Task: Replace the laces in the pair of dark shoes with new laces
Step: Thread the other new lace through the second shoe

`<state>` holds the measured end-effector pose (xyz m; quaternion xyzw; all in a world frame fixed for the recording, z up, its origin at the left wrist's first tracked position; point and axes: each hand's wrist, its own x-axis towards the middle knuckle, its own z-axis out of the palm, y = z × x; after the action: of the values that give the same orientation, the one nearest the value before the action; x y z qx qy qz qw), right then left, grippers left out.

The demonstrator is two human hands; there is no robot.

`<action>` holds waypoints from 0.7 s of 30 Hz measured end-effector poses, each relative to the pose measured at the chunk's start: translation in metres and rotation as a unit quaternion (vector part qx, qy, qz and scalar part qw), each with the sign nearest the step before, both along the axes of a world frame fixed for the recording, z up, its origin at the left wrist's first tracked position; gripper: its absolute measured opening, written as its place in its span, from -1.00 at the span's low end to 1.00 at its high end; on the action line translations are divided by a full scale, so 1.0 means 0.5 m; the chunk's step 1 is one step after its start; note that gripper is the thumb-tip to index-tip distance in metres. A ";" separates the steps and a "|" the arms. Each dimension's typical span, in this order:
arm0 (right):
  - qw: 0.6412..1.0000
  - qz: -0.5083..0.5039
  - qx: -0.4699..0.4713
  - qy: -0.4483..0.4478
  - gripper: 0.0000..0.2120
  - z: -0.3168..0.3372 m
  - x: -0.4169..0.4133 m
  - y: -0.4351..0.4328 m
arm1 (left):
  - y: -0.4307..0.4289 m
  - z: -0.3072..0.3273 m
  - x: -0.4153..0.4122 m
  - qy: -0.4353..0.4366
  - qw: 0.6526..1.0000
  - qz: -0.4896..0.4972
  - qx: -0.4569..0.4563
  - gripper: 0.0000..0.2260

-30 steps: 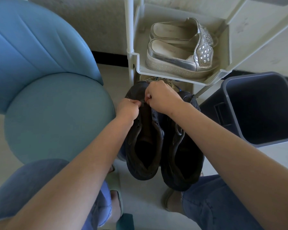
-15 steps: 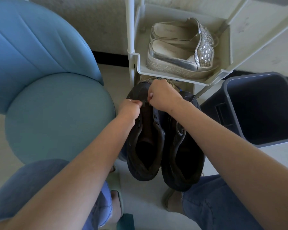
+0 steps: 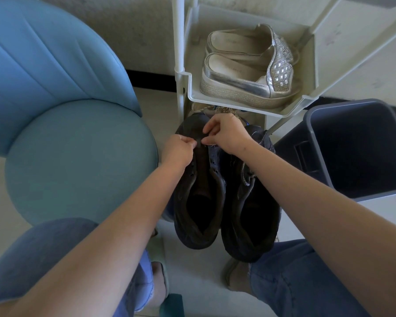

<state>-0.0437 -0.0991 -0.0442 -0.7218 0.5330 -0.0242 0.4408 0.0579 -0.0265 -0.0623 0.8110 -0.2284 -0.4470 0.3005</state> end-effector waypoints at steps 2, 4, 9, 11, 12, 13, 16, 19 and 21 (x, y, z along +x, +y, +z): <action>1.000 0.013 -0.007 0.004 -0.82 -0.004 0.003 0.006 | 0.003 -0.001 0.000 -0.079 0.995 -0.058 0.000 -0.81; 0.999 0.036 -0.028 0.017 -0.85 -0.007 0.009 0.012 | 0.006 0.000 0.000 -0.129 0.988 -0.083 -0.003 -0.78; 0.995 0.047 -0.067 0.061 -0.80 -0.005 0.015 0.021 | 0.013 -0.001 0.004 -0.178 0.978 -0.103 -0.028 -0.77; 0.989 0.063 -0.097 0.094 -0.80 -0.003 0.017 0.022 | 0.015 0.001 0.006 -0.213 0.968 -0.128 -0.036 -0.76; 0.986 0.070 -0.108 0.105 -0.79 -0.002 0.019 0.022 | 0.015 0.002 0.007 -0.223 0.964 -0.138 -0.040 -0.75; 0.985 0.073 -0.114 0.111 -0.79 -0.002 0.020 0.021 | 0.015 0.003 0.008 -0.232 0.961 -0.146 -0.044 -0.75; 0.984 0.075 -0.117 0.108 -0.77 -0.002 0.022 0.022 | 0.015 0.007 0.013 -0.243 0.956 -0.153 -0.051 -0.77; 0.983 0.092 -0.124 0.096 -0.76 -0.003 0.021 0.029 | 0.018 0.005 0.015 -0.254 0.952 -0.159 -0.056 -0.82; 0.984 0.094 -0.126 0.083 -0.77 -0.004 0.017 0.029 | 0.017 0.006 0.015 -0.257 0.952 -0.158 -0.054 -0.87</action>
<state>-0.0350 -0.0847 -0.0461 -0.8183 0.4898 0.0100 0.3007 0.0652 -0.0177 -0.0592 0.8344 -0.4473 -0.2519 0.2006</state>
